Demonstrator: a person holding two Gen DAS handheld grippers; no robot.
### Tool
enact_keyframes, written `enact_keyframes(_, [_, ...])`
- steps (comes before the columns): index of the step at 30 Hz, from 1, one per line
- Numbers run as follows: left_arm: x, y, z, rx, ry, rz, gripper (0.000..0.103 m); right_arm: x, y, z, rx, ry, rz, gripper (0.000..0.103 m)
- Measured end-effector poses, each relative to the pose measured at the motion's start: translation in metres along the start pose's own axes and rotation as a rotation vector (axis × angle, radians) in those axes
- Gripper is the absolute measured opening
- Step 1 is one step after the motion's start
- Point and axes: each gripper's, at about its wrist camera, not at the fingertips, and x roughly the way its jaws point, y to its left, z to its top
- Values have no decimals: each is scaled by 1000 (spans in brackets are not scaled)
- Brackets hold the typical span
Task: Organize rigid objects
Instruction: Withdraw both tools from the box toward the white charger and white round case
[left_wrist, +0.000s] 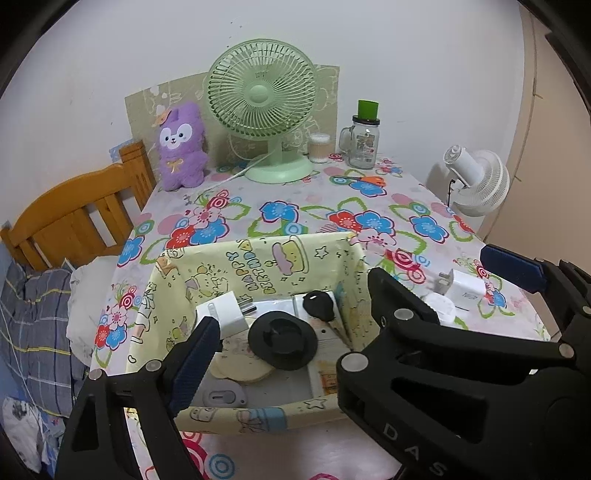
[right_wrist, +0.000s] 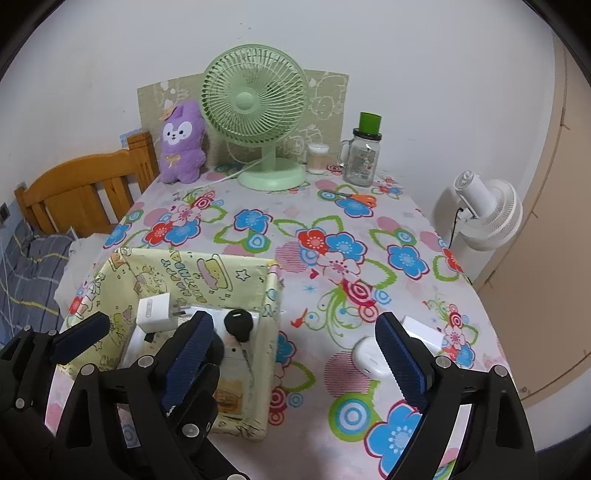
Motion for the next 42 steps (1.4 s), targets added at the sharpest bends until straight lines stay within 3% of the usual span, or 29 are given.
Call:
enact_keyframes(6, [-5, -13, 1, 21, -9, -5, 98, -8, -13, -3, 12, -9, -10, 93])
enact_keyframes(20, [-16, -49, 2, 65, -35, -29, 102, -24, -48, -10, 60, -22, -38, 97])
enact_keyframes(42, [-19, -102, 1, 126, -61, -91, 103, -42, -102, -28, 143, -73, -101, 98])
